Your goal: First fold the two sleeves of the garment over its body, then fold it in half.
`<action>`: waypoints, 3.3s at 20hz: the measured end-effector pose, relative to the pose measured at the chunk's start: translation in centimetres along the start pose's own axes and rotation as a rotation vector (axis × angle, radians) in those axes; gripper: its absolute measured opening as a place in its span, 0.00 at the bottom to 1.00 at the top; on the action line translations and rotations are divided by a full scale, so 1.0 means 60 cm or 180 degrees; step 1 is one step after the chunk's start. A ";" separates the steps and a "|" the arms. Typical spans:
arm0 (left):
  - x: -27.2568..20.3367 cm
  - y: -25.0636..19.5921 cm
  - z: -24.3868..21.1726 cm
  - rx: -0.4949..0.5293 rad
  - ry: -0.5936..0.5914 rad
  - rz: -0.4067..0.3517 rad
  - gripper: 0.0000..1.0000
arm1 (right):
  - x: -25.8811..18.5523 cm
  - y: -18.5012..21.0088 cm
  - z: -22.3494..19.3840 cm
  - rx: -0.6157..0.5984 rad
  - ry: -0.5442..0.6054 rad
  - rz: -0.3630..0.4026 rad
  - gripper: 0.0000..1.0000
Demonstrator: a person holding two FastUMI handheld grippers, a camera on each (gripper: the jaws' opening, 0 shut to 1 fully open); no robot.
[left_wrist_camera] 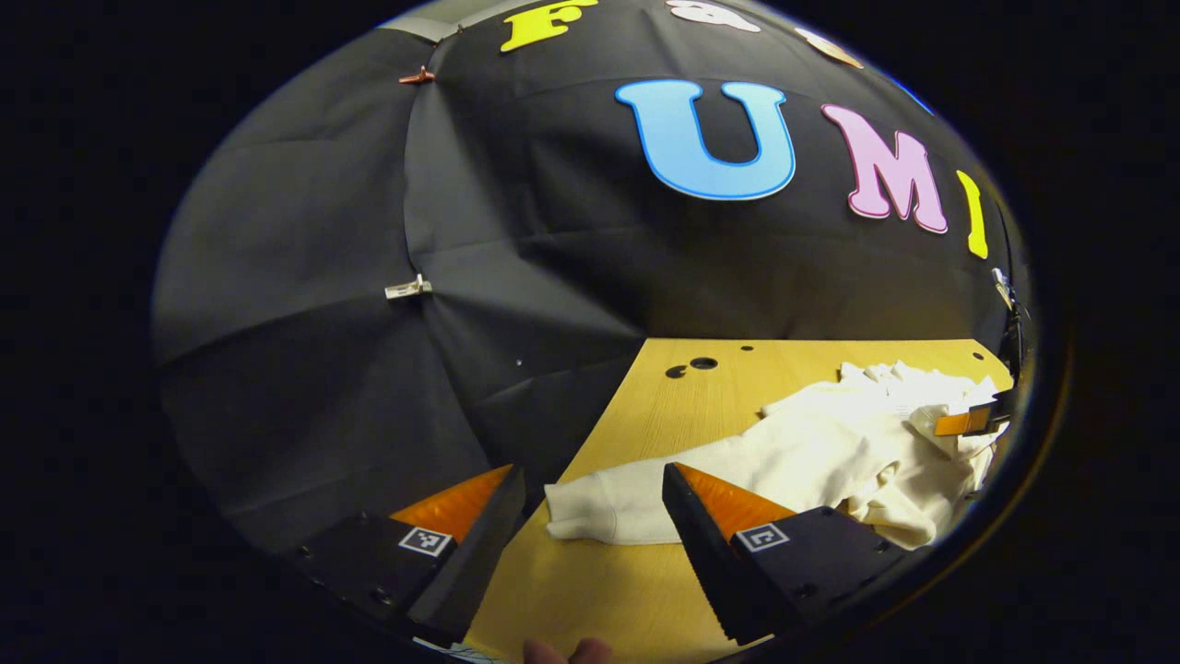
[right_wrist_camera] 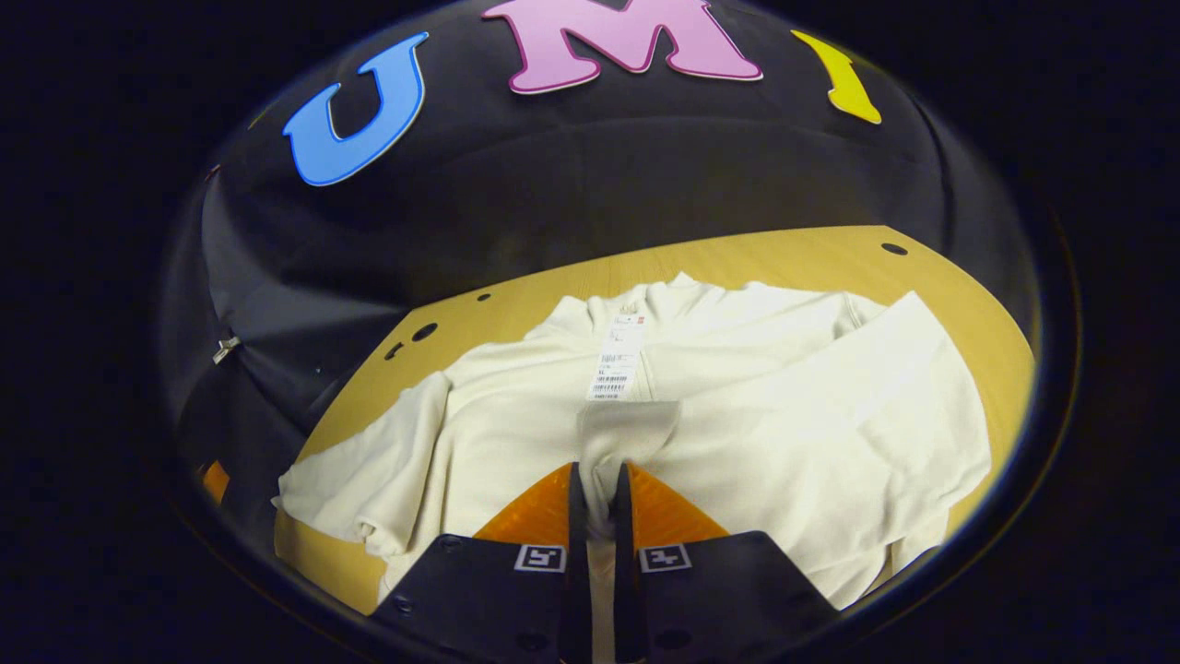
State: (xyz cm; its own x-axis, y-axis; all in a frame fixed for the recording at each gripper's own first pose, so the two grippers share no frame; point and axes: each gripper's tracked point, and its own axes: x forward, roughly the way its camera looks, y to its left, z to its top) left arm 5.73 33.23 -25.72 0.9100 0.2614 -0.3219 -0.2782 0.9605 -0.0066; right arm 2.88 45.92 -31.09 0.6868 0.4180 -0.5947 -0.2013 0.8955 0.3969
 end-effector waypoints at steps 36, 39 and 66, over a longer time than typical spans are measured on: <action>0.172 -0.015 -0.136 -0.0410 0.0990 -0.0005 0.11 | -0.294 -0.114 -0.037 0.0096 0.0456 0.0002 0.67; 0.166 -0.022 -0.131 -0.0355 0.0991 0.0024 0.07 | -0.306 -0.133 -0.045 0.0097 0.0486 -0.0005 0.67; -0.066 -0.599 0.133 -0.0044 0.0164 -0.1485 0.06 | -0.379 -0.347 -0.075 0.0550 0.0477 -0.0055 0.67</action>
State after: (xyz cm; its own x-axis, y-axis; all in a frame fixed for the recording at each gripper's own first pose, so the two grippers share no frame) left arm 14.55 -1.55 -16.66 0.9225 -0.2036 -0.3280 0.1527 0.9728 -0.1743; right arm -11.65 18.43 -28.98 0.5750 0.4324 -0.6946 -0.0589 0.8686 0.4920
